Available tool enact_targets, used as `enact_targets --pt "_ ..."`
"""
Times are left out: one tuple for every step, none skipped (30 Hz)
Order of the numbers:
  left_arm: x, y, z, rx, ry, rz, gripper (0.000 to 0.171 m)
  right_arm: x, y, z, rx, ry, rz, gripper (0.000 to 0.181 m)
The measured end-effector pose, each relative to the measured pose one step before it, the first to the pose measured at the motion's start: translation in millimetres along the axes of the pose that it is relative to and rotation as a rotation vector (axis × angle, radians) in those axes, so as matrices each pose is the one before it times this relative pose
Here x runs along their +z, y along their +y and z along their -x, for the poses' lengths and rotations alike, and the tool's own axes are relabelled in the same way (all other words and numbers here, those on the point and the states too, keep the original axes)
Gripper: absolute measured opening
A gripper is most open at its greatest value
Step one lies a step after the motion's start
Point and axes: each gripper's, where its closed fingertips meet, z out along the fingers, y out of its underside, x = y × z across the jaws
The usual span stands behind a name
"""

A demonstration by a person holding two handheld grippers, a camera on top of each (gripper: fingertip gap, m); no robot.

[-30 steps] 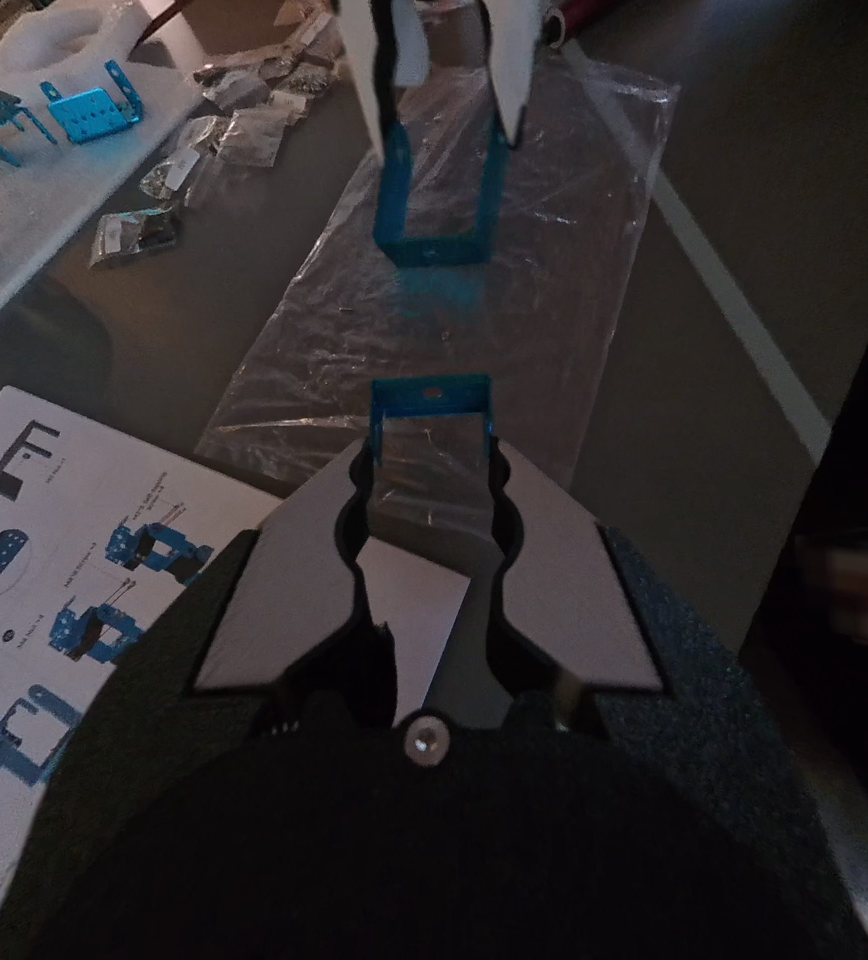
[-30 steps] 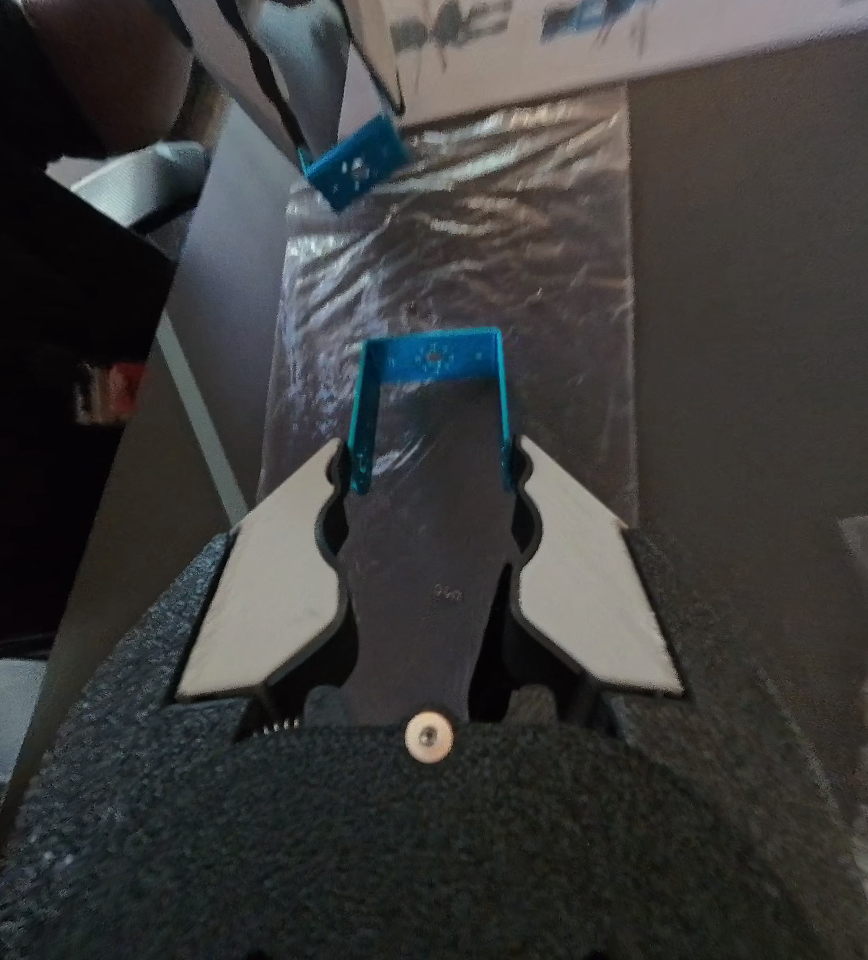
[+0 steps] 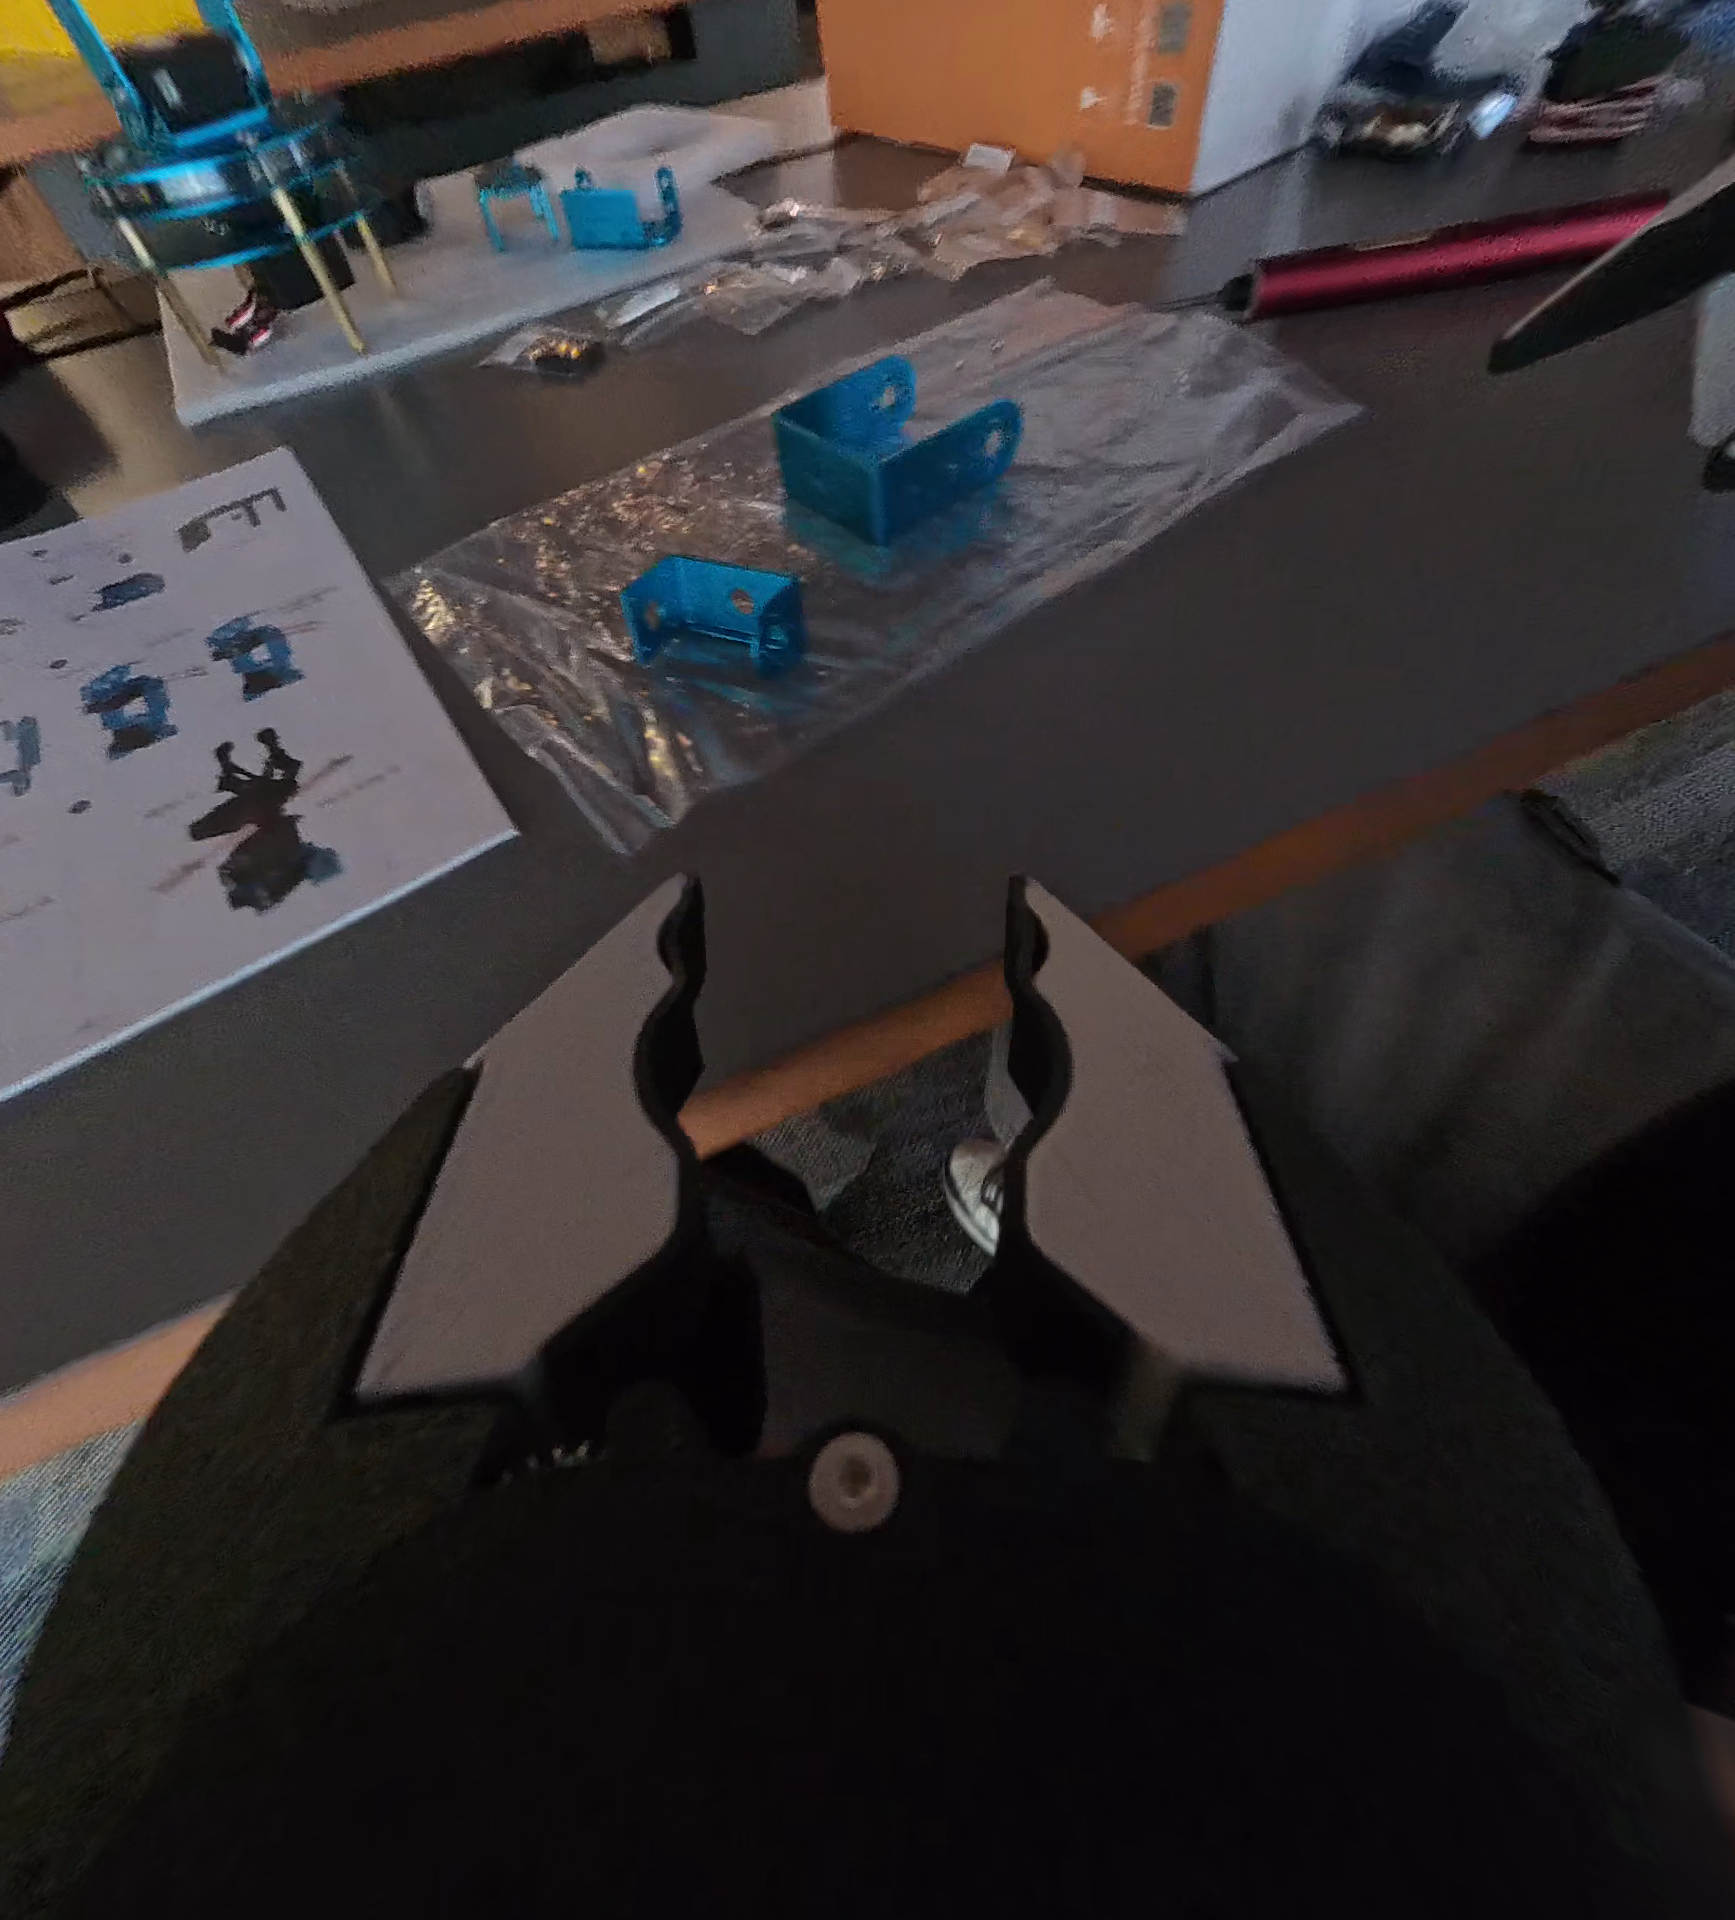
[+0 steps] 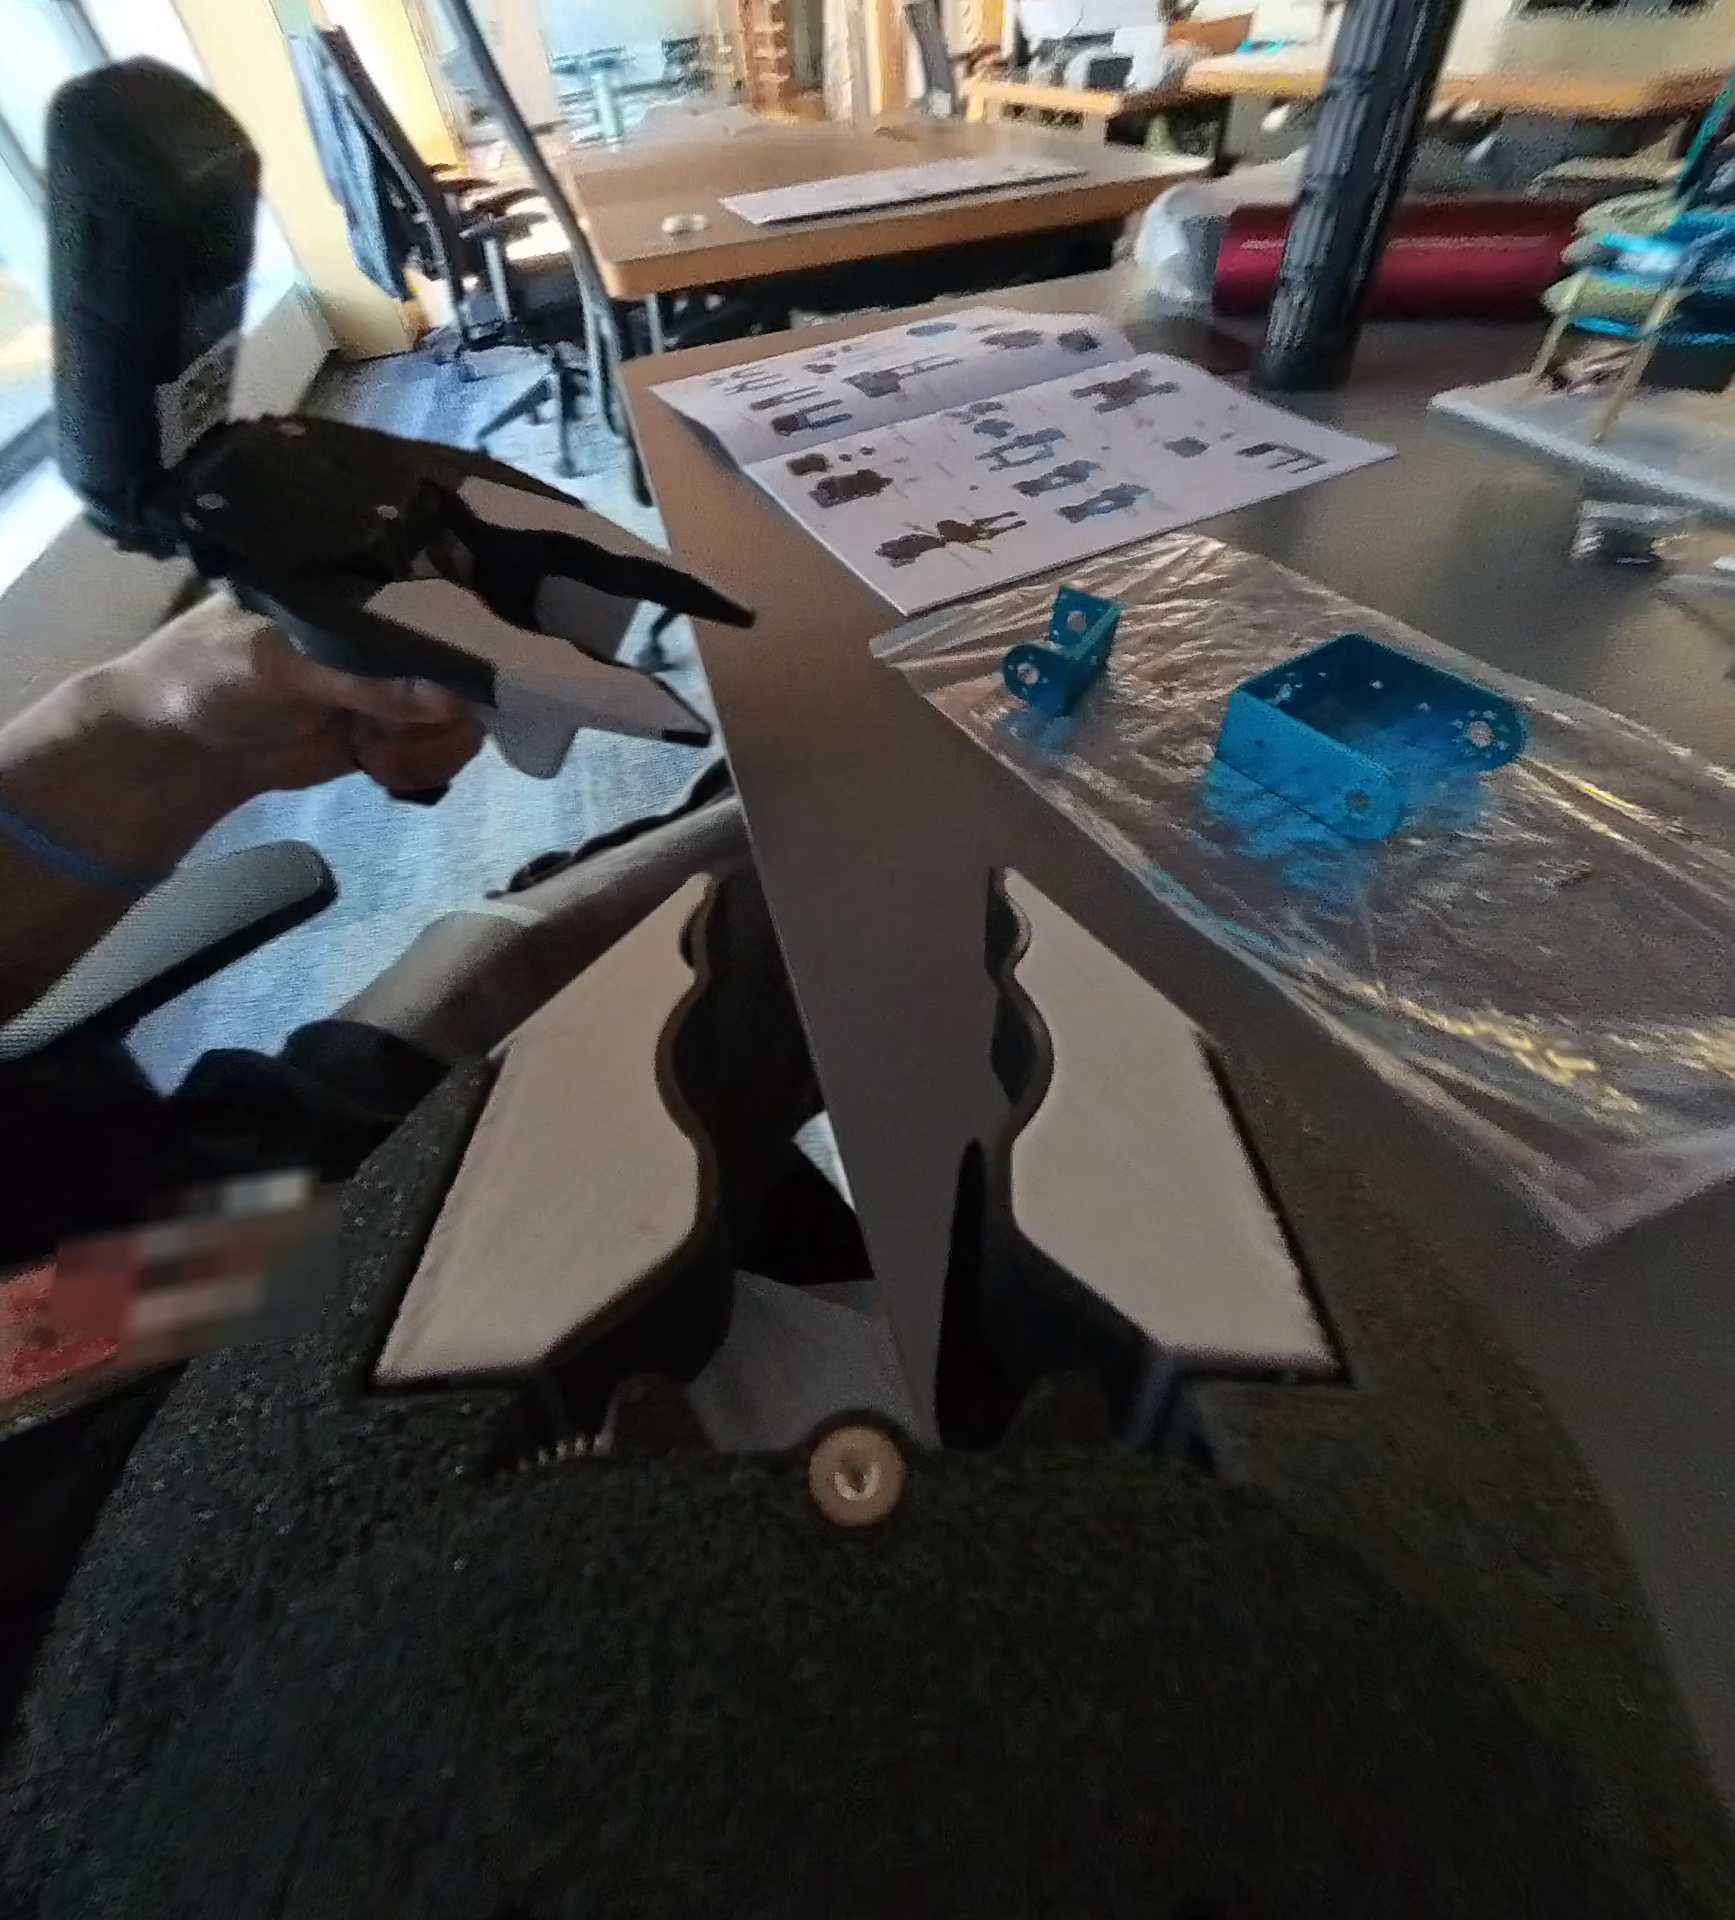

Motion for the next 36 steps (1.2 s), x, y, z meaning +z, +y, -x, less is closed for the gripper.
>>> enact_targets --pt "-4.27 2.01 -8.51 -0.0025 0.0078 -0.04793 0.057 -5.05 5.58 0.08 -0.0246 0.0363 -0.0052 0.05" --pt "-5.0 1.81 -8.62 -0.0051 0.0121 -0.05928 0.055 -3.76 6.73 -3.01 -0.0273 0.0439 0.006 0.049" --pt "-4.84 4.57 -5.56 -0.0088 -0.0023 -0.03874 0.053 -2.38 6.94 -5.03 -0.0262 0.0477 0.0247 0.049" --pt "-4.88 7.26 -2.69 -0.0078 -0.0154 -0.01377 0.053 -1.02 5.08 -3.36 -0.0284 0.0304 0.0237 0.049" --pt "-5.02 5.16 0.58 0.0062 -0.0284 -0.01931 0.053 0.22 2.42 -3.28 -0.0184 0.0227 -0.0012 0.049" --pt "-5.56 -1.39 4.31 0.0081 -0.043 -0.0443 0.052 1.4 2.34 -3.28 -0.0044 0.0121 -0.0087 0.046" --pt "-4.66 -4.68 3.58 0.0017 -0.0248 -0.03915 0.05 1.91 3.13 -1.37 0.0276 -0.0029 0.0039 0.041" --pt "-2.78 -4.63 2.67 -0.0077 -0.0055 -0.01796 0.05 1.54 -0.17 1.99 0.024 -0.0249 -0.0028 0.039" --pt "-1.62 -2.77 2.69 -0.0229 0.0036 -0.00454 0.051 0.91 -2.26 1.27 0.0121 -0.0087 -0.0132 0.038" --pt "-0.97 -1.23 0.67 -0.0375 0.0214 -0.00689 0.051 0.57 -0.93 -1.4 -0.0019 0.0151 -0.007 0.038" --pt "-0.64 1.32 -1.22 -0.043 0.0362 -0.00624 0.051 0.4 1.07 -1.13 -0.0134 0.0186 0.0031 0.038" --pt "-0.04 3.82 1.05 -0.0367 0.0213 -0.00246 0.051 0.51 1.68 0.45 -0.0206 0.0112 0.0041 0.035" --pt "0.22 5.64 4.37 -0.024 -0.0039 -0.00067 0.051 0.67 2.14 0.6 -0.0215 0.0107 0.0058 0.033" --pt "0.3 6.3 6.07 -0.0159 -0.0183 0.00082 0.051 0.9 2.36 -0.06 -0.0198 0.0149 0.0072 0.032" --pt "0.54 6.14 4.86 -0.0126 -0.0137 0.00436 0.051 0.95 1.76 -0.11 -0.0185 0.0146 0.0045 0.032" --pt "0.97 5.7 3.06 -0.0109 -0.0046 0.0074 0.051 0.98 1.23 1.31 -0.017 0.0047 0.0022 0.032" --pt "1.48 4.88 2.91 -0.0092 -0.0066 0.00834 0.051 0.94 0.96 1.23 -0.0117 0.0011 0.0033 0.031" --pt "1.8 4.52 2.73 -0.0059 -0.007 0.01124 0.051 1.17 1.29 0.73 -0.0045 0.0011 0.0056 0.031" --pt "1.78 3.83 1.62 0.0002 -0.0021 0.01008 0.051 1.21 1.79 0.44 0.0018 -0.0009 0.0085 0.031" --pt "1.11 2.72 1.64 0.0046 -0.005 0.00568 0.051 1.07 1.2 -0.2 0.0048 0.0009 0.0067 0.031" --pt "0.41 1.96 2.28 0.0042 -0.0116 0.00427 0.05 0.55 0.14 -0.19 0.0052 0.0001 0.0021 0.031" --pt "-0.22 0.78 1.9 -0.0014 -0.0101 -0.00004 0.051 0.04 -0.76 0.29 0.0048 -0.0038 -0.0027 0.031" --pt "-0.65 -0.29 0.4 -0.0065 -0.0001 -0.00476 0.05 -0.12 -0.88 0.41 0.0045 -0.005 -0.0043 0.031" --pt "-0.37 -0.24 -0.86 -0.0077 0.0081 -0.00312 0.05 -0.27 -0.63 0.0 0.0039 -0.0024 -0.0035 0.031" --pt "-0.14 0.35 -0.59 -0.0052 0.0053 0.00151 0.05 -0.25 -0.37 -0.06 0.0042 -0.0021 -0.0022 0.03" --pt "-0.11 0.46 0.59 0.0 -0.003 0.002 0.05 0.13 0.08 -0.01 0.0047 -0.0025 0.0011 0.03" --pt "-0.04 0.51 1.06 0.0051 -0.0078 0.00119 0.05 0.22 0.13 0.15 0.0035 -0.0026 0.0022 0.03" --pt "-0.01 0.33 0.69 0.0072 -0.0064 0.00192 0.05 0.0 -0.31 -0.08 0.0013 0.0 -0.002 0.03" --pt "-0.02 0.1 -0.02 0.0074 -0.0027 0.00075 0.05 -0.23 -0.24 -0.03 -0.0004 0.0006 -0.0027 0.029" --pt "-0.09 -0.26 -0.55 0.0073 -0.0005 -0.00149 0.05 -0.26 0.24 0.1 -0.0007 -0.0007 -0.0015 0.029" --pt "0.29 -0.13 -0.56 0.009 -0.0003 -0.00002 0.05 -0.52 0.63 -0.09 0.0007 -0.0003 -0.001 0.029" --pt "0.75 0.49 -0.14 0.0114 -0.0035 0.00302 0.05 -0.72 0.53 -0.08 0.0027 -0.0011 -0.0038 0.029" --pt "1.14 0.68 0.3 0.0124 -0.0064 0.0052 0.05 -1.28 0.3 -0.5 0.0037 0.0006 -0.0059 0.029" --pt "1.4 0.39 -0.29 0.01 -0.0035 0.00342 0.05 -1.56 0.07 -0.79 0.0057 -0.0004 -0.0056 0.029" --pt "1.34 -0.03 -1.3 0.0033 0.0039 0.00121 0.049 -1.6 -0.15 -0.93 0.0084 -0.0024 -0.0054 0.029" --pt "1.62 0.04 -1.84 -0.0017 0.0083 0.00159 0.049 -1.46 -0.29 -1.34 0.0103 -0.0014 -0.0026 0.028"
